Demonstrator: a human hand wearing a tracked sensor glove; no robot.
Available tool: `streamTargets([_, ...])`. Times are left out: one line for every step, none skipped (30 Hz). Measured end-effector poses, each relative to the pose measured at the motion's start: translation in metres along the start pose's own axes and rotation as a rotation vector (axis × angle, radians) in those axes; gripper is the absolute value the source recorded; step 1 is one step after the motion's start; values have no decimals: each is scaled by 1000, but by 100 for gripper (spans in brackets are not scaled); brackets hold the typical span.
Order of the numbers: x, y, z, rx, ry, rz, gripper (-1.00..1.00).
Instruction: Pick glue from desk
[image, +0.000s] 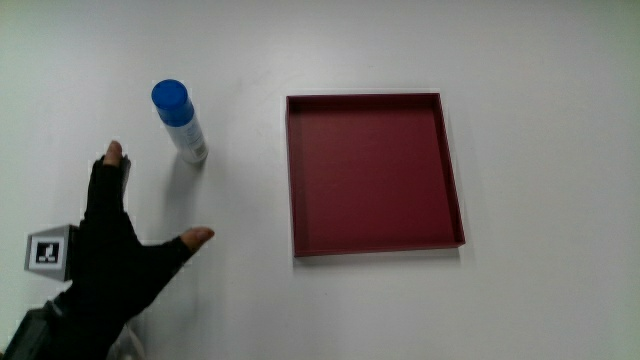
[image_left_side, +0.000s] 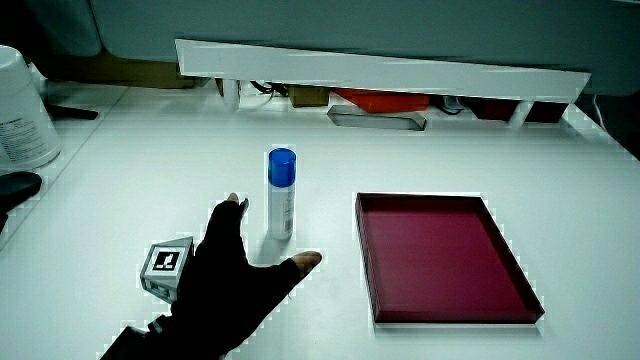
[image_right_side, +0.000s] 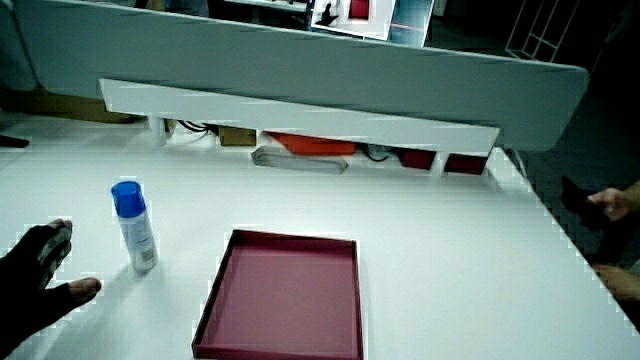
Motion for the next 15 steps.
streamTargets([3, 5, 0, -2, -18, 0, 0])
streamTargets([7, 10, 0, -3, -36, 0, 0])
streamTargets([10, 15, 0, -5, -54, 0, 0])
streamTargets([7, 19, 0, -1, -49, 19, 0])
streamTargets([13, 22, -2, -5, -81, -1, 0])
streamTargets([14, 25, -2, -6, -81, 19, 0])
streamTargets([15, 28, -3, -12, -84, 18, 0])
streamTargets([16, 31, -3, -18, -87, 17, 0])
streamTargets([12, 35, -3, -9, -49, 25, 0])
streamTargets([17, 37, -5, -14, -83, 11, 0])
streamTargets([16, 40, -5, -10, -68, 34, 0])
streamTargets([15, 44, -6, -12, -74, 14, 0])
streamTargets([17, 46, -7, -12, -74, 22, 0])
streamTargets([18, 49, -8, -11, -61, 35, 0])
streamTargets([16, 53, -9, -13, -65, 21, 0])
